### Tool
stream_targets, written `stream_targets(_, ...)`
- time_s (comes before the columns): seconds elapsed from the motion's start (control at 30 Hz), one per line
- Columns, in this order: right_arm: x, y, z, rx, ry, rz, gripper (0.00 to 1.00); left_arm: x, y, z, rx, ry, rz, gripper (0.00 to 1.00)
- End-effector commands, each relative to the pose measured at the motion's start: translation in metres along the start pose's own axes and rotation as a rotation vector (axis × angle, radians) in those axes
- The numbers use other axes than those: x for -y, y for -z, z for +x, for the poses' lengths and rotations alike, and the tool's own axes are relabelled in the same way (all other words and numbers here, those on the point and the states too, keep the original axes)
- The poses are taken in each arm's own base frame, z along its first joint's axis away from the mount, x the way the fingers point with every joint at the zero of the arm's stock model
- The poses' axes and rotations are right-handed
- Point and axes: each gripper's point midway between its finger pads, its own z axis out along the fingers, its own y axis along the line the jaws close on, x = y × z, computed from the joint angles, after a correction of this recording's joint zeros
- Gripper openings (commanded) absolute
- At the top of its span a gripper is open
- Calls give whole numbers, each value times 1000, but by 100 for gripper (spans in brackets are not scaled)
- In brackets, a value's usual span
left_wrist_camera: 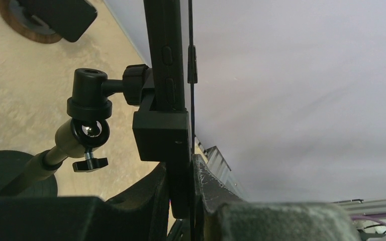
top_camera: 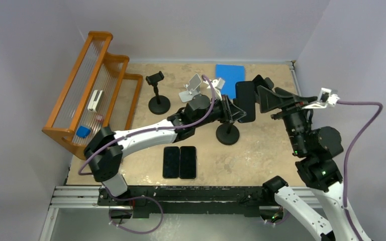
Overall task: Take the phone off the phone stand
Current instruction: Move the phone stand with the phone to the center of the board.
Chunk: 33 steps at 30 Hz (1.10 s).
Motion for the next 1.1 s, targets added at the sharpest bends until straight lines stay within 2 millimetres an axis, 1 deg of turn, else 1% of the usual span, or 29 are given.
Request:
stream_targets(0.0, -27, -13, -11, 22, -54, -97, 87, 60, 48, -74, 230, -49, 151, 0)
stream_targets(0.1, -29, -20, -5, 8, -65, -104, 86, 57, 68, -78, 245, -52, 128, 0)
stream_targets(0.23, -26, -35, 8, -20, -59, -90, 85, 45, 84, -73, 243, -51, 87, 0)
stream_targets(0.3, -24, -44, 14, -39, -51, -72, 84, 35, 88, -68, 232, -37, 66, 0)
stream_targets(0.37, -18, -53, 19, -59, -37, -30, 84, 27, 90, -63, 218, -19, 58, 0)
stream_targets(0.43, -6, -63, 27, -81, -13, 34, 83, 20, 92, -57, 201, 4, 52, 0)
stream_targets(0.5, 2, -69, 35, -102, 7, 82, 83, 14, 95, -52, 189, 22, 47, 0)
stream_targets(0.57, 5, -72, 44, -121, 15, 94, 83, 6, 97, -49, 183, 41, 35, 0)
stream_targets(0.7, 9, -69, 66, -178, 21, 100, 84, -6, 103, -44, 166, 69, 23, 0)
stream_targets(0.8, 16, -60, 75, -190, 13, 110, 86, -15, 109, -42, 155, 85, 12, 0)
stream_targets(0.9, 22, -46, 79, -178, -14, 114, 92, -22, 115, -40, 146, 93, 7, 0)
stream_targets(0.97, 21, -35, 91, -217, -65, 91, 95, -26, 120, -36, 135, 94, -1, 0)
stream_targets(1.0, 21, -33, 91, -215, -75, 89, 97, -28, 122, -35, 130, 96, -9, 0)
stream_targets(1.07, 23, -28, 99, -248, -97, 104, 99, -32, 127, -31, 123, 97, -17, 0)
